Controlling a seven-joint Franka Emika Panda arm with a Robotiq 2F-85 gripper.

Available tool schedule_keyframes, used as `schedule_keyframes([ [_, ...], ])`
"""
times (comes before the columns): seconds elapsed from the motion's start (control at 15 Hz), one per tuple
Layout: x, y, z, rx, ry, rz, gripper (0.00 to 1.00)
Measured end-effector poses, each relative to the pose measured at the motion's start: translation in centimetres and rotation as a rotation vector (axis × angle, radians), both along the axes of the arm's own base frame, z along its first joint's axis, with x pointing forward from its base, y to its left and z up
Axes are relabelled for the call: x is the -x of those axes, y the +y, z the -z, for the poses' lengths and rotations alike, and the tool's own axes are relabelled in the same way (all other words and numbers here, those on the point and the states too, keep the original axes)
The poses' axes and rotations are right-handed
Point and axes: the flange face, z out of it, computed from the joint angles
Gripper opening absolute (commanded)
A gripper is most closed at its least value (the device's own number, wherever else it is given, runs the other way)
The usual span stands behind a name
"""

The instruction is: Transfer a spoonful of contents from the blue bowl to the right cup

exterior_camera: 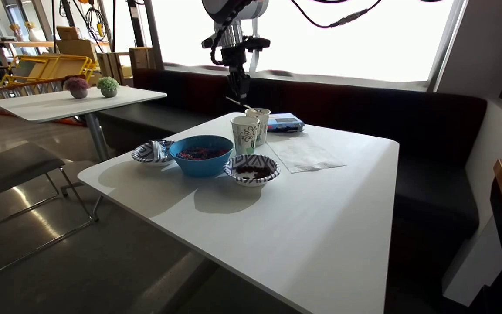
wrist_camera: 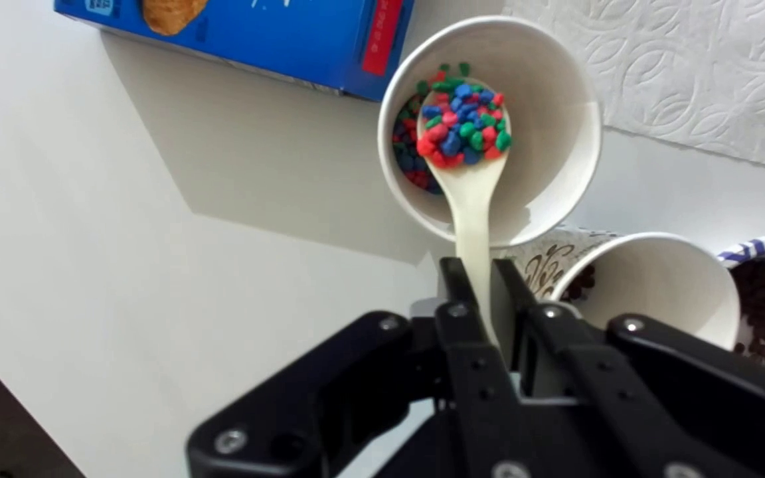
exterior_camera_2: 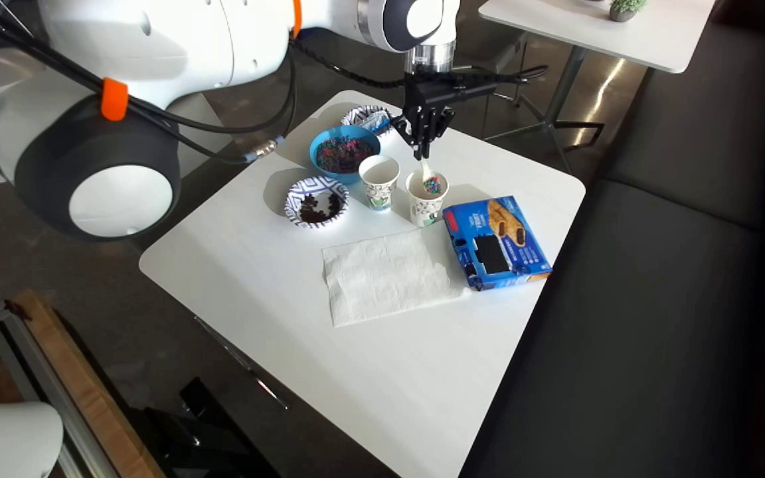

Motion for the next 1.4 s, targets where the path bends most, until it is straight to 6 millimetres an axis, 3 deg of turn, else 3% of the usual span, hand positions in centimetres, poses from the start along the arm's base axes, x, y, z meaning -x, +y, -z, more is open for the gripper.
schedule_keyframes([
  [0.73, 0.1, -0.7, 0.2, -0.045, 0.004, -0.040, 0.03],
  [1.4, 0.5, -3.2, 2.5, -0.133, -0.002, -0.085, 0.03],
])
